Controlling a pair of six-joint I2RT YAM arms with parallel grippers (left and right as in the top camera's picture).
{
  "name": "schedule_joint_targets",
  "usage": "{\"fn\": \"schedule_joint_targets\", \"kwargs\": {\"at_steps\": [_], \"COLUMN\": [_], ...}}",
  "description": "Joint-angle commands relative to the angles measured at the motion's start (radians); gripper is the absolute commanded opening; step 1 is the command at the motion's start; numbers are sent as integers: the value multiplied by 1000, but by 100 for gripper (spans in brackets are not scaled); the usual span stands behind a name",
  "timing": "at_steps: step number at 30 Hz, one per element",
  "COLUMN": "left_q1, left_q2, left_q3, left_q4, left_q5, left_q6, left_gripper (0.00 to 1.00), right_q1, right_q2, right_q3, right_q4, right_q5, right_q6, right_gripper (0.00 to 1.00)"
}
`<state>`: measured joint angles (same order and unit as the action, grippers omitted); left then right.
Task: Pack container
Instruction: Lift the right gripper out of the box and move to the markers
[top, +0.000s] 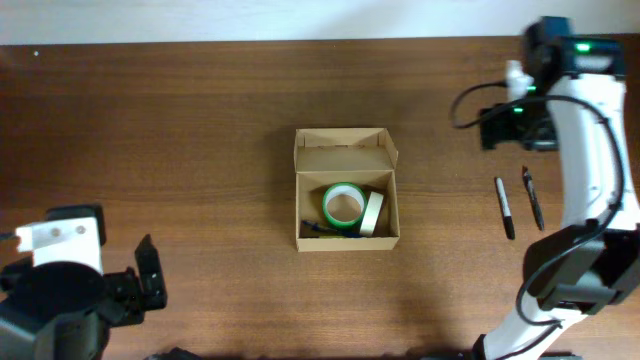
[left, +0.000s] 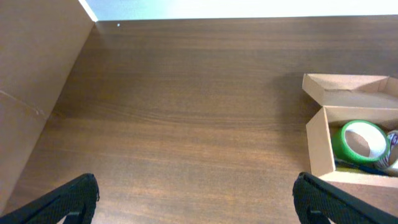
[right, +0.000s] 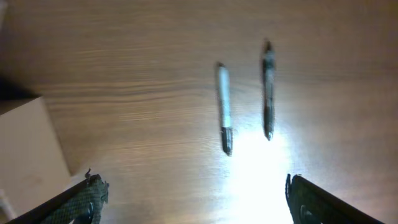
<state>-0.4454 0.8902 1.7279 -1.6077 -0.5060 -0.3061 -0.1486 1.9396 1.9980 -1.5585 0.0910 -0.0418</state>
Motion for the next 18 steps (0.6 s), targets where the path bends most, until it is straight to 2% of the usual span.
{"fn": "schedule_joint_targets", "kwargs": {"at_steps": [1, 6, 11, 18], "left_q1": [4, 4, 4, 4], "left_q2": [-3, -3, -3, -3], "left_q3": [-34, -76, -103, -106], "left_q4": [23, 44, 50, 61], "left_q5": [-14, -10, -10, -10], "left_q6": [15, 15, 15, 15], "left_gripper": [100, 100, 99, 100], "right_q1": [-63, -109, -121, -121], "right_q2": [-2, -1, -1, -1], "right_q3": [2, -85, -293, -545], "right_q4": [-2, 58, 163, 323], "right_q5": [-47, -64, -84, -103], "right_q6": [-2, -11, -34, -55], "right_gripper": [93, 86, 84, 73]}}
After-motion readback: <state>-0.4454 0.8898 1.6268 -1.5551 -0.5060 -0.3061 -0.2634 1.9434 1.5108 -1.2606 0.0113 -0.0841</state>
